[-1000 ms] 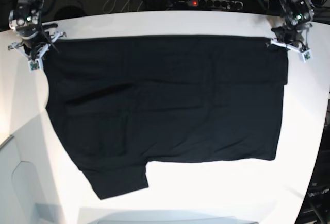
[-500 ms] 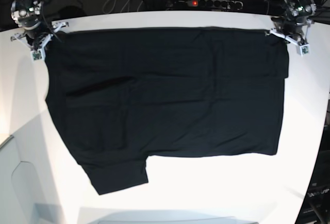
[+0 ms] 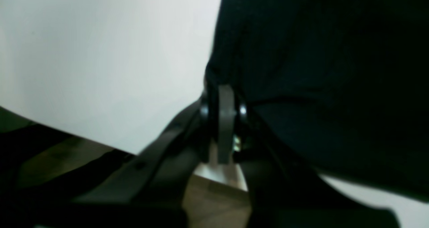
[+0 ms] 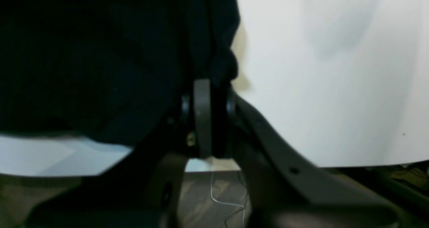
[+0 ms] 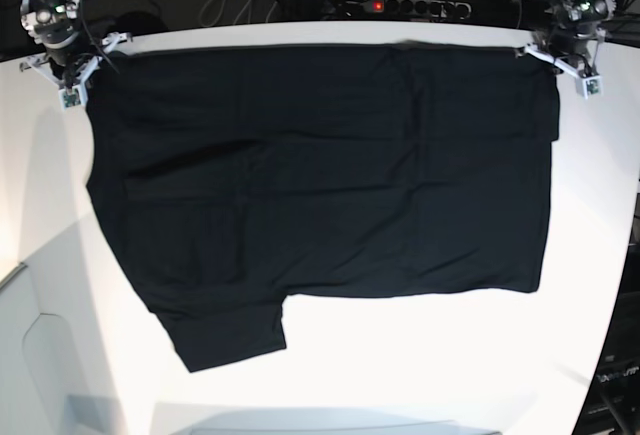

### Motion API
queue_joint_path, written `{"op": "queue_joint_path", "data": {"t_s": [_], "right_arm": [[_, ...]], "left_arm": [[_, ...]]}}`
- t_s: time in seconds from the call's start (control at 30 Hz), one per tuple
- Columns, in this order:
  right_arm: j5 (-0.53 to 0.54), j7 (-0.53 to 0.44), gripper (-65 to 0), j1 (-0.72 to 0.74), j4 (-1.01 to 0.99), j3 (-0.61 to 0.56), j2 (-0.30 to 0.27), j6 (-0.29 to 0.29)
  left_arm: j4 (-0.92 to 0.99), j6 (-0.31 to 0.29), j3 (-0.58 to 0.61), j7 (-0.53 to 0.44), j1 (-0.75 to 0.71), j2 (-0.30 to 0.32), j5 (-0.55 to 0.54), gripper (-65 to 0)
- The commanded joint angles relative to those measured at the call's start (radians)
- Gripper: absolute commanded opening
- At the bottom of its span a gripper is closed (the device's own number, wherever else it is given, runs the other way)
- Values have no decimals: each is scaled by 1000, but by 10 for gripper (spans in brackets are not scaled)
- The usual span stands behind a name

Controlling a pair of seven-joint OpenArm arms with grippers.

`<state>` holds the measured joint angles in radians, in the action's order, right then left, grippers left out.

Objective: Fold the T-shirt properly
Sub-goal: 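Move both grippers to the shirt's hem corners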

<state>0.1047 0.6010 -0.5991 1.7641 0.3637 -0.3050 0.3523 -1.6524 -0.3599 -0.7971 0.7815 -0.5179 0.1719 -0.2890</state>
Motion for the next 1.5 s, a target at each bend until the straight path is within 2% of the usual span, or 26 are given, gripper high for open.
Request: {"op": "queue_joint_path", "data": {"t_s": [0.0, 0.13, 0.3, 0.4, 0.47, 0.57, 0.63, 0.73, 0.9, 1.0, 1.1, 1.2, 1.3, 1.37, 1.47], "right_arm": [[-6, 27, -650, -8, 6, 4, -10, -3], [-6, 26, -643, -12, 7, 7, -12, -3], [-6, 24, -524, -11, 7, 8, -12, -3], [-6, 23, -437, -11, 26, 10, -12, -3], [-6, 23, -390, -14, 72, 22, -9, -3], [-4, 26, -369, -8, 142, 67, 8, -3], [-3, 23, -368, 14, 179, 103, 30, -3], [0, 24, -368, 71, 193, 140, 45, -3], [-3, 30, -367, 235, 187, 133, 54, -3], [-4, 52, -365, 370, 153, 37, 54, -3], [-4, 112, -358, 523, 73, -59, 46, -3], [-6, 130, -328, 678, -71, -113, 50, -5], [-6, 115, -320, 841, -278, -157, 46, -8], [-6, 84, -321, 944, -438, -173, 45, -9], [-7, 0, -321, 1062, -654, -173, 45, -11]], "left_arm": [[-9, 0, -5, 22, -9, 10, 10, -650], [-52, -1, -6, 22, -15, 12, 12, -650], [-108, 0, -6, 23, -15, 10, 14, -643], [-137, 0, -6, 66, -21, 12, 14, -564], [-167, 0, -6, 102, -20, 12, 14, -456], [-219, 0, -9, 111, -23, 12, 14, -338], [-249, 0, -41, 111, -21, 4, 14, -307], [-279, 0, -95, 109, -11, 1, 7, -304], [-274, 0, -157, 100, 101, 5, 6, -303], [-272, 0, -166, 109, 227, 10, 14, -301], [-271, 0, -158, 111, 338, 12, 14, -252], [-239, 6, -117, 103, 453, 10, 14, -210], [-136, 9, -61, 100, 554, 13, 14, -208], [-35, 9, -40, 91, 632, 21, 26, -208], [117, 9, 25, 17, 721, 33, 99, -208]]}}
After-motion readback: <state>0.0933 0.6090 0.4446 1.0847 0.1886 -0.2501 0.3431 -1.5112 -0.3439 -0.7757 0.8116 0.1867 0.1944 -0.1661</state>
